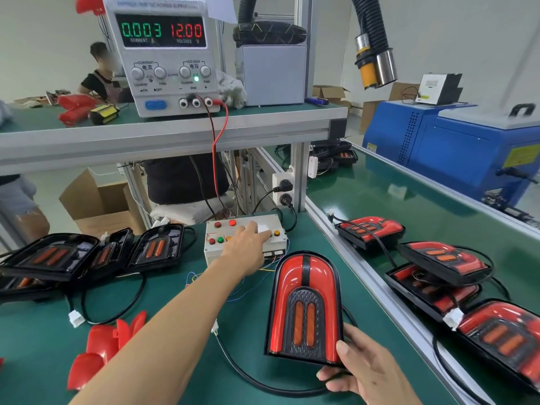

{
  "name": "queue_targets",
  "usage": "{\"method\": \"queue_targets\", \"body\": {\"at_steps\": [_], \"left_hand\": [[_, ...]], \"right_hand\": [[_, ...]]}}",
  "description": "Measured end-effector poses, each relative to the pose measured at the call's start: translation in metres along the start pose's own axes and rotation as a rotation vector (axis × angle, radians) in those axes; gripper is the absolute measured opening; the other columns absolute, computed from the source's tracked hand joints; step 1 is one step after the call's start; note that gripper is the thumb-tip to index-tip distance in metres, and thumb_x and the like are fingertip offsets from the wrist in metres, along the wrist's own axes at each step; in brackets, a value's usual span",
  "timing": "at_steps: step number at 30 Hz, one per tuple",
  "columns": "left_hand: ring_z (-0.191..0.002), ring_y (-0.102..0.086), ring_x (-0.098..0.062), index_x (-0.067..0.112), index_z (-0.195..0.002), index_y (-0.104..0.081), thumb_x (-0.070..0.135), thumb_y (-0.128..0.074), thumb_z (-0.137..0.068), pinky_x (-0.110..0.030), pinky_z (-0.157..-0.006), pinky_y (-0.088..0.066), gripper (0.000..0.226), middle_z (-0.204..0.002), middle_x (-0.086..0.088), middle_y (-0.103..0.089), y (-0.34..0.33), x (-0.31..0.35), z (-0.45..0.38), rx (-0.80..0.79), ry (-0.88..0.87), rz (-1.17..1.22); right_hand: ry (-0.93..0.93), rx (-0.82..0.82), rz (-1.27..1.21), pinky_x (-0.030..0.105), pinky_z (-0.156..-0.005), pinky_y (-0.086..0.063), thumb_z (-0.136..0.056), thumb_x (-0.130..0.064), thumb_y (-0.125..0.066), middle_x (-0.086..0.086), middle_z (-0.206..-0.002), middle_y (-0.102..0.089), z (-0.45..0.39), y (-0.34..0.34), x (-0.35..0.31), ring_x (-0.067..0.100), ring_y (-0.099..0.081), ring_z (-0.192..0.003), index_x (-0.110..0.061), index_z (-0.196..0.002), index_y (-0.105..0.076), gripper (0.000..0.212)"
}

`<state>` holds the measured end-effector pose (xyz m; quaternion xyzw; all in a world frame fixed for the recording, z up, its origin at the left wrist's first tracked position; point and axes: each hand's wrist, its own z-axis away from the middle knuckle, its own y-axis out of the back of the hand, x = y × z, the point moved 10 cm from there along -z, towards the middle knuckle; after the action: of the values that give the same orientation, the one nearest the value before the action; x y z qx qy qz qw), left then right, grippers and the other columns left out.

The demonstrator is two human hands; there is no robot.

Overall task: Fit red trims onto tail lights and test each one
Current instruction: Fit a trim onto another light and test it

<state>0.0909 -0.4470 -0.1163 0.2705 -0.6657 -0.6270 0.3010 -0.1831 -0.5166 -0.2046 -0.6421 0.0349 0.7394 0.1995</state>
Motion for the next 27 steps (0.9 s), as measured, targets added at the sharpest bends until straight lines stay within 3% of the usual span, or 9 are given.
{"method": "queue_targets", "body": {"at_steps": [8,13,19,23,27], "left_hand": [[-0.128,-0.037,-0.030,0.036,-0.154,-0.037,0.008,-0.049,-0.095,-0.048,-0.096,-0.049,0.066,-0.133,-0.007,-0.038,-0.0027,-0.0039,-0.0032,-0.024,0.074,0.042],[-0.126,-0.038,-0.031,0.034,-0.154,-0.035,0.009,-0.052,-0.095,-0.047,-0.099,-0.048,0.067,-0.133,-0.008,-0.038,-0.0051,-0.0028,-0.0034,-0.020,0.063,0.024],[-0.122,-0.040,-0.032,0.026,-0.155,-0.029,0.009,-0.057,-0.092,-0.044,-0.094,-0.048,0.071,-0.136,-0.012,-0.036,-0.0058,0.0030,0.0013,-0.006,-0.011,-0.039],[-0.125,-0.039,-0.031,0.031,-0.156,-0.029,0.009,-0.055,-0.093,-0.045,-0.093,-0.048,0.071,-0.136,-0.011,-0.036,-0.0064,0.0009,0.0001,-0.025,0.018,-0.034],[-0.126,-0.038,-0.030,0.033,-0.156,-0.029,0.008,-0.055,-0.094,-0.046,-0.095,-0.048,0.072,-0.136,-0.010,-0.035,-0.0070,0.0021,0.0000,-0.048,0.034,-0.025]], "right_hand": [[0.005,0.023,-0.029,0.036,-0.068,-0.061,-0.085,-0.028,-0.068,0.023,-0.110,-0.074,-0.0013,0.0022,0.0015,0.047,-0.072,-0.090,-0.020,-0.138,-0.056,0.054],[-0.001,0.024,-0.032,0.036,-0.069,-0.060,-0.080,-0.040,-0.078,0.024,-0.110,-0.073,-0.0002,0.0008,-0.0001,0.047,-0.072,-0.091,-0.022,-0.136,-0.058,0.062],[-0.004,0.025,-0.021,0.038,-0.072,-0.061,-0.084,-0.036,-0.073,0.020,-0.114,-0.073,0.0008,0.0001,-0.0003,0.047,-0.072,-0.093,-0.022,-0.136,-0.059,0.056],[-0.004,0.019,-0.035,0.038,-0.072,-0.061,-0.089,-0.032,-0.072,0.023,-0.113,-0.073,0.0023,-0.0014,-0.0020,0.047,-0.072,-0.092,-0.021,-0.137,-0.058,0.051],[-0.010,0.017,-0.047,0.037,-0.070,-0.061,-0.082,-0.037,-0.078,0.024,-0.112,-0.073,0.0037,-0.0019,-0.0027,0.048,-0.072,-0.092,-0.020,-0.137,-0.059,0.061]]}}
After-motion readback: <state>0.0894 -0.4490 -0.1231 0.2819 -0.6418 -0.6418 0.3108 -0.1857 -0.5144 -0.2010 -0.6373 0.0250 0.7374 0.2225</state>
